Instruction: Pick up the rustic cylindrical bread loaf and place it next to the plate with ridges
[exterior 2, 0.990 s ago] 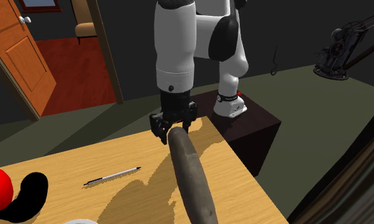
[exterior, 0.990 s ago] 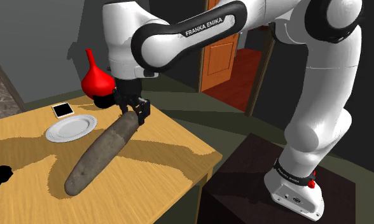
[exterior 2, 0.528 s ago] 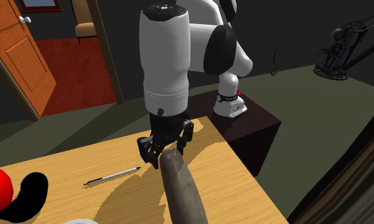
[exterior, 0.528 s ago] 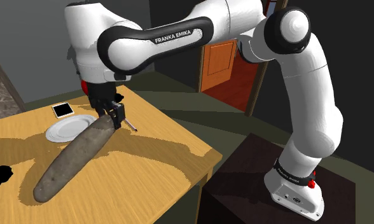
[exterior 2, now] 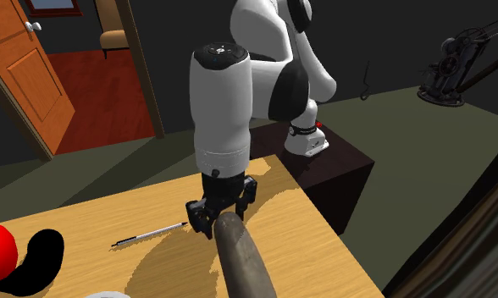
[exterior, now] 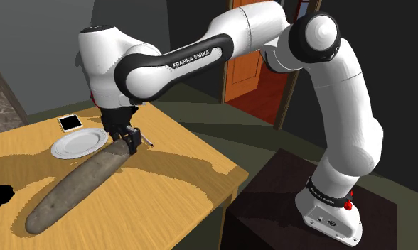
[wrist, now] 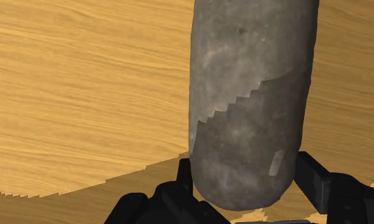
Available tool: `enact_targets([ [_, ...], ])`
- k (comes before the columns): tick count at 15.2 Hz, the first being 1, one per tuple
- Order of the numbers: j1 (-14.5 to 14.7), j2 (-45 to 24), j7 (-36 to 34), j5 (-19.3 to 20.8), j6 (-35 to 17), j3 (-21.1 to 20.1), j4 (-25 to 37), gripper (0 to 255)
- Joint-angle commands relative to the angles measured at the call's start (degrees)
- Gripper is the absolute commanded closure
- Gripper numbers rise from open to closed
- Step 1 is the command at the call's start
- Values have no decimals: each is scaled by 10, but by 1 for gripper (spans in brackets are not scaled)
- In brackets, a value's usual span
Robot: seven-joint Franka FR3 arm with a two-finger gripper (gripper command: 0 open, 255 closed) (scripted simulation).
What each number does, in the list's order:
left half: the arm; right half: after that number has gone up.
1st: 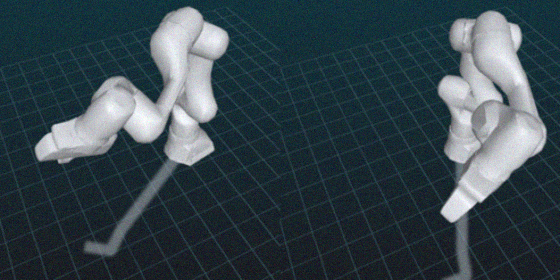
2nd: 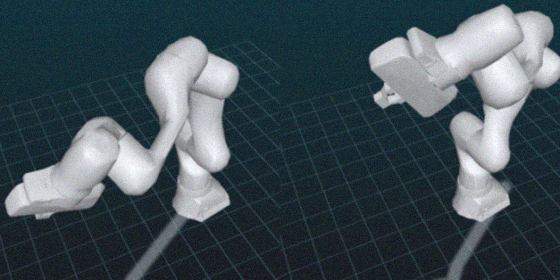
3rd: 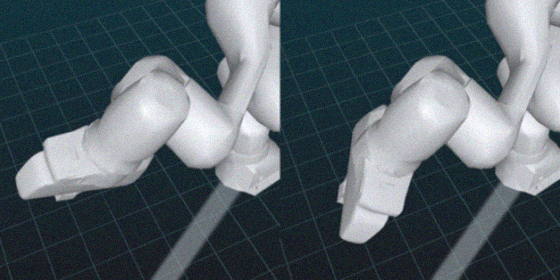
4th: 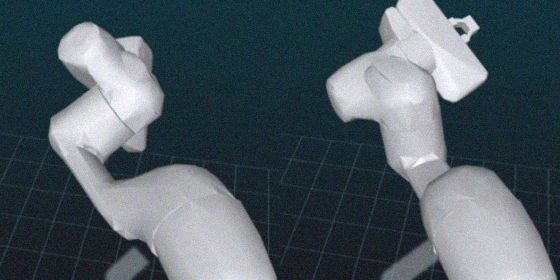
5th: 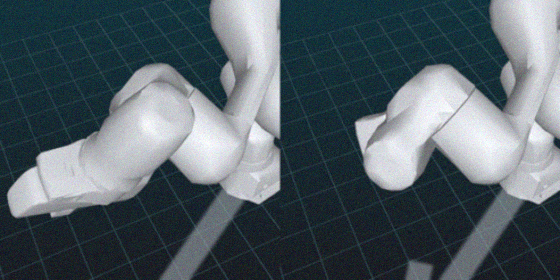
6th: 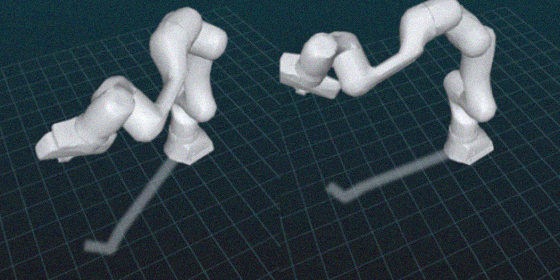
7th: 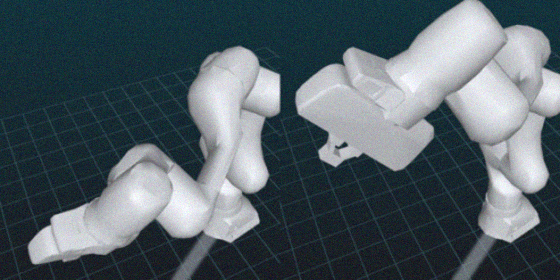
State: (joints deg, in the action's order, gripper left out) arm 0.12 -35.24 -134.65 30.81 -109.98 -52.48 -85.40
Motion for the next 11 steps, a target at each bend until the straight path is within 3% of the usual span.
enact_targets([
  [1, -1, -4, -3, 4, -13, 3, -10, 255],
  [11, 4, -31, -21, 31, -70, 22, -48, 255],
])
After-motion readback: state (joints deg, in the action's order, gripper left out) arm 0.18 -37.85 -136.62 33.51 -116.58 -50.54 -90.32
